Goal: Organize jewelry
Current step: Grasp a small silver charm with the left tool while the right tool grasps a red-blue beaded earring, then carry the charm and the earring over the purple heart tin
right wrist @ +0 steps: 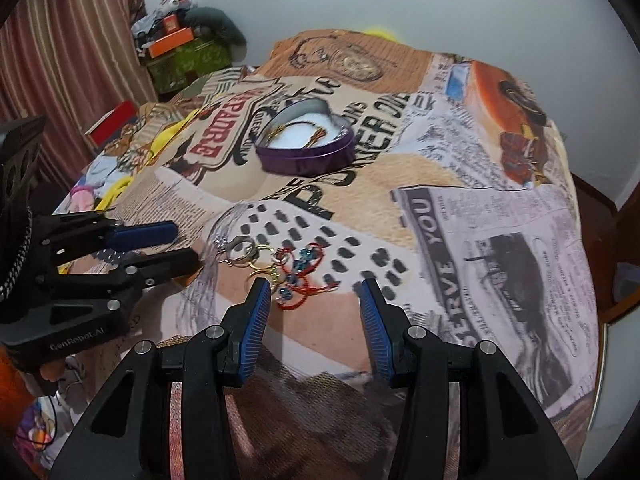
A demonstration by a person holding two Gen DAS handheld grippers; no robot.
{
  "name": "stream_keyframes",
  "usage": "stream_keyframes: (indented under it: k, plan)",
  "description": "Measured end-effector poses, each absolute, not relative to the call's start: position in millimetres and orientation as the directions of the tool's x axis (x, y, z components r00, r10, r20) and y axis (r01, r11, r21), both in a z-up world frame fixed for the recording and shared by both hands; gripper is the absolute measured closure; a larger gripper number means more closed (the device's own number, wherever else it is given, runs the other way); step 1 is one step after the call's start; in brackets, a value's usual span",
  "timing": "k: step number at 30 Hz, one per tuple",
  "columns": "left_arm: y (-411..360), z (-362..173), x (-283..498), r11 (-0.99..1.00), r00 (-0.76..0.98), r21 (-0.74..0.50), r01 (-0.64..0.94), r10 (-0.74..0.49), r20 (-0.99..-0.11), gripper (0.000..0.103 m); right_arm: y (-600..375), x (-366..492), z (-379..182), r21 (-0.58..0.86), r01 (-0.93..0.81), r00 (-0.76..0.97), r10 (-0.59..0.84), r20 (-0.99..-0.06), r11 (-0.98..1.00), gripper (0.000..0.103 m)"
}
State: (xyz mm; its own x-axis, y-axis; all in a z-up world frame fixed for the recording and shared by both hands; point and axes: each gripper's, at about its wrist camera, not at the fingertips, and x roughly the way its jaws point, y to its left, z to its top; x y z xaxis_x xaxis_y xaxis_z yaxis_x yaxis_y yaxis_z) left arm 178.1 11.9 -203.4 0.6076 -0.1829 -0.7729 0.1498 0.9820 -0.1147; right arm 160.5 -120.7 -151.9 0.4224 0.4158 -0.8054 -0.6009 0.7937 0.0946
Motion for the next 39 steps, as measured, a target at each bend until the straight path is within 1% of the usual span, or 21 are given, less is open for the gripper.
stream_keyframes:
  k: [2, 6, 10, 12, 15, 16, 18, 21, 24, 30, 39]
  plan:
    - [9.9, -204.7, 181.4, 0.981, 0.608, -0.115, 0.157, -0.188, -0.772, 0.083, -117.4, 161.0, -155.1, 0.089, -0.607, 0.415, 0.411, -0.812, 0.789, 0.060]
    - [7.2, -204.9, 186.9, 0.978, 0.610, -0.116, 0.175, -0.200, -0.767, 0.083, -112.6, 162.6, -159.5, 0.086, -0.620, 0.401, 0.409, -0.819, 0.780, 0.065]
    - [4.6, -205.6, 191.2, 0.975, 0.613, -0.110, 0.190, -0.206, -0.763, 0.084, -109.9, 165.9, -160.3, 0.086, -0.627, 0.398, 0.413, -0.819, 0.774, 0.067]
    - [3.4, -206.1, 193.6, 0.974, 0.614, -0.108, 0.198, -0.210, -0.761, 0.087, -108.6, 167.7, -161.0, 0.086, -0.629, 0.397, 0.414, -0.819, 0.773, 0.071]
    - [2.4, -206.8, 197.3, 0.970, 0.613, -0.121, 0.212, -0.228, -0.756, 0.088, -108.0, 171.0, -162.5, 0.094, -0.629, 0.392, 0.419, -0.819, 0.772, 0.079]
    - [1.8, -207.0, 198.7, 0.968, 0.612, -0.126, 0.217, -0.236, -0.755, 0.088, -108.6, 171.9, -162.9, 0.096, -0.628, 0.391, 0.420, -0.819, 0.772, 0.082]
    - [0.5, -207.9, 200.9, 0.965, 0.610, -0.131, 0.225, -0.245, -0.753, 0.092, -109.3, 173.2, -163.8, 0.096, -0.624, 0.393, 0.418, -0.819, 0.776, 0.089]
    - [-2.9, -209.2, 203.8, 0.964, 0.612, -0.126, 0.233, -0.246, -0.751, 0.094, -113.5, 175.7, -164.4, 0.110, -0.619, 0.391, 0.426, -0.816, 0.778, 0.094]
    - [-5.6, -209.1, 204.2, 0.967, 0.623, -0.113, 0.227, -0.233, -0.747, 0.094, -116.5, 176.4, -164.2, 0.126, -0.610, 0.389, 0.435, -0.812, 0.782, 0.096]
    - [-2.4, -203.3, 199.3, 0.972, 0.634, -0.115, 0.206, -0.223, -0.740, 0.094, -122.6, 177.1, -161.0, 0.137, -0.592, 0.403, 0.439, -0.803, 0.794, 0.096]
    - [9.6, -178.5, 188.3, 0.977, 0.681, -0.120, 0.175, -0.208, -0.702, 0.094, -132.7, 176.2, -142.6, 0.135, -0.573, 0.445, 0.445, -0.777, 0.808, 0.096]
